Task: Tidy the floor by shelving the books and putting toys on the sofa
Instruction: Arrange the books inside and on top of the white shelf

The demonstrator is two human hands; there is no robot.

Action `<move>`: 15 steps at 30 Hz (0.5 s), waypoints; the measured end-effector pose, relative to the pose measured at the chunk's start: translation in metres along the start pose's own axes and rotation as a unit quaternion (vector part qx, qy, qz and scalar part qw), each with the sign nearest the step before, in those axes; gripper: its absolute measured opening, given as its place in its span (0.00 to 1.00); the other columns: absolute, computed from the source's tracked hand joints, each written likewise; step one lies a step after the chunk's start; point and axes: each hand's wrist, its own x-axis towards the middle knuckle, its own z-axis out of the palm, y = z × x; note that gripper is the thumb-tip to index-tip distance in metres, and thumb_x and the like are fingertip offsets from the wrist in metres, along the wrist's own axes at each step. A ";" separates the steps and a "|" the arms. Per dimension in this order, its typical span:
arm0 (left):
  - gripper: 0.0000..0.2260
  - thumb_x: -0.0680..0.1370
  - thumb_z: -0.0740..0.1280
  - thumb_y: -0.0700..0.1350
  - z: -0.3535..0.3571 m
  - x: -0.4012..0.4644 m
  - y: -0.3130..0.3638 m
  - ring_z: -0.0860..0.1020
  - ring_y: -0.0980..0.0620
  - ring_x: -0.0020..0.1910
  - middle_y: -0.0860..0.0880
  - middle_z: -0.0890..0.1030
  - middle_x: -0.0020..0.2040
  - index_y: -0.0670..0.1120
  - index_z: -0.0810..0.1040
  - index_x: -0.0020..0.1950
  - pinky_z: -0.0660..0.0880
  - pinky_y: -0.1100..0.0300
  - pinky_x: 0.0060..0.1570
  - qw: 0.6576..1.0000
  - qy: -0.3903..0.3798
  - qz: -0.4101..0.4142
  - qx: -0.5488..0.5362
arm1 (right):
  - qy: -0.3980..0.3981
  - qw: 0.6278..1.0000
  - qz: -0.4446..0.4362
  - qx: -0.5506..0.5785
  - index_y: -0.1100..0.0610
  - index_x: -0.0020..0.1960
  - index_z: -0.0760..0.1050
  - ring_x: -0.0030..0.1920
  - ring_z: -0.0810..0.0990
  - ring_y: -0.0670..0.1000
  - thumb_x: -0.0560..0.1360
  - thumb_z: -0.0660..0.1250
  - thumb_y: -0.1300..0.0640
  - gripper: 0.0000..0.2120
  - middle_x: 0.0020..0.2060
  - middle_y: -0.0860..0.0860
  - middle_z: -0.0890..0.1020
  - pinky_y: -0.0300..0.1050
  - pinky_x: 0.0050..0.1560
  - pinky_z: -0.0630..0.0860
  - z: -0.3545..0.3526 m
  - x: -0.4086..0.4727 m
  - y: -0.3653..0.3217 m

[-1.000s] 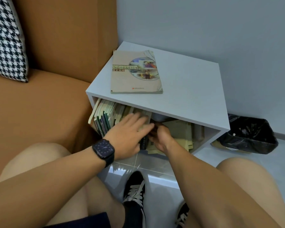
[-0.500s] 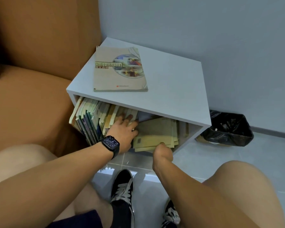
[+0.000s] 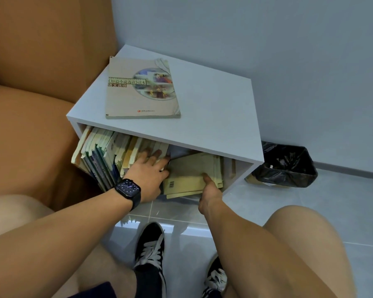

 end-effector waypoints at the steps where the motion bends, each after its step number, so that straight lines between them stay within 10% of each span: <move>1: 0.26 0.79 0.61 0.56 -0.001 0.000 0.000 0.48 0.42 0.81 0.47 0.51 0.82 0.55 0.65 0.78 0.46 0.39 0.77 1.000 -0.001 0.001 -0.001 | -0.001 1.000 -0.010 0.013 0.52 0.75 0.67 0.64 0.74 0.60 0.57 0.81 0.36 0.52 0.66 0.53 0.76 0.57 0.72 0.67 0.000 0.008 0.000; 12: 0.26 0.79 0.62 0.56 -0.002 -0.001 0.000 0.48 0.42 0.81 0.47 0.53 0.82 0.55 0.65 0.77 0.44 0.40 0.76 1.000 0.001 0.005 -0.015 | -0.090 0.995 -0.017 0.046 0.55 0.64 0.75 0.52 0.81 0.56 0.69 0.79 0.50 0.27 0.55 0.55 0.83 0.50 0.48 0.78 -0.001 0.004 -0.012; 15: 0.25 0.79 0.62 0.56 -0.001 0.000 0.000 0.48 0.42 0.81 0.47 0.53 0.82 0.55 0.66 0.77 0.45 0.39 0.77 1.000 0.002 0.003 -0.017 | -0.068 0.996 -0.049 0.028 0.54 0.68 0.74 0.56 0.78 0.54 0.62 0.83 0.45 0.39 0.58 0.52 0.81 0.50 0.61 0.76 0.001 0.006 -0.005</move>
